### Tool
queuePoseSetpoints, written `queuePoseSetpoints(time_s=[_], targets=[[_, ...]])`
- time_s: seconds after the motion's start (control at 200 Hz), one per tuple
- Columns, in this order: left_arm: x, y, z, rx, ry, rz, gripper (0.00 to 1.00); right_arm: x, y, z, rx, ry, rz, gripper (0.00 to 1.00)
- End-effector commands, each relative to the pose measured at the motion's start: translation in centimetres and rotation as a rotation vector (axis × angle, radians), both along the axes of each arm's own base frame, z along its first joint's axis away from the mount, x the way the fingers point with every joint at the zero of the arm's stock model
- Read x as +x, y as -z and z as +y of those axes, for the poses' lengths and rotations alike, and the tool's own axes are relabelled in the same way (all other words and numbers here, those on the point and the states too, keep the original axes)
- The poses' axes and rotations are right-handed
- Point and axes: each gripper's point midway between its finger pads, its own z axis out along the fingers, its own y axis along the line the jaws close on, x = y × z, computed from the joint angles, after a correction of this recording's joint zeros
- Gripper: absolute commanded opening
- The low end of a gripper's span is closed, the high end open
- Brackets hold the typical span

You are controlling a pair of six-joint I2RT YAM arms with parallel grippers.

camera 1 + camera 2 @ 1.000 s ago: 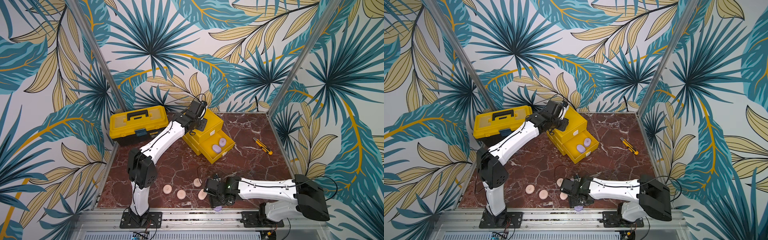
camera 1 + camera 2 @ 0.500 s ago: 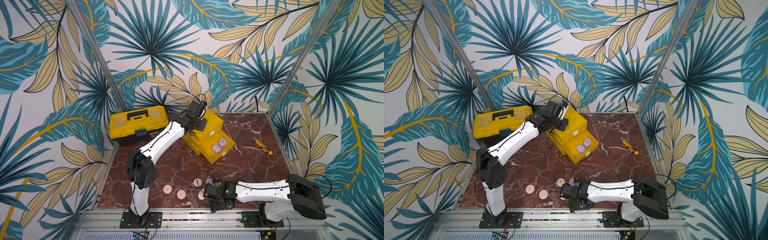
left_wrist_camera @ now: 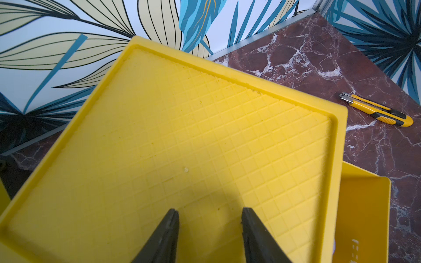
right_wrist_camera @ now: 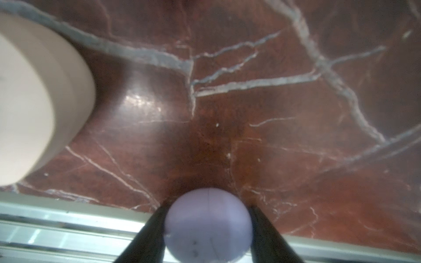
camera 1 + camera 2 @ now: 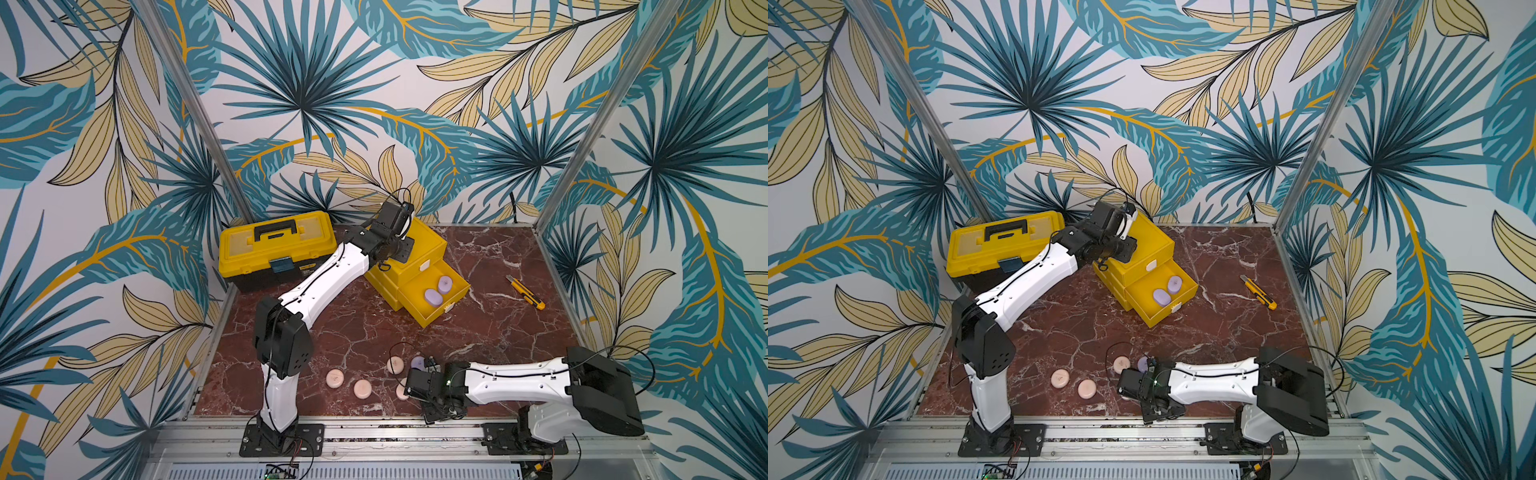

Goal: Put the bluetooth earphones in the drawer according to color
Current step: Pick up the Bluetooth earphone from the center of the board.

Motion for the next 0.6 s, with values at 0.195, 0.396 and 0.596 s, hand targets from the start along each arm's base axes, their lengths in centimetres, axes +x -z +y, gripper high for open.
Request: queuePoseSetpoints(time_s=[0.195, 0.396, 0.596], targets=[[-0.9, 0.8, 0.7, 0.016, 0.006, 0.036, 0.49, 2.2, -4.6, -0.6, 0.045, -0.013, -0.152, 0.47], [-1.0, 0.7, 0.6, 0.013, 0.007, 0.039, 0.49, 5.7, -10.9, -1.4, 0.141, 0.036, -0.316, 0.47], [-1.1, 0.6, 0.6, 0.011, 0.011, 0.04, 0.49, 11.0, -16.8, -2.5, 0.218, 0.105, -0.457, 0.49]])
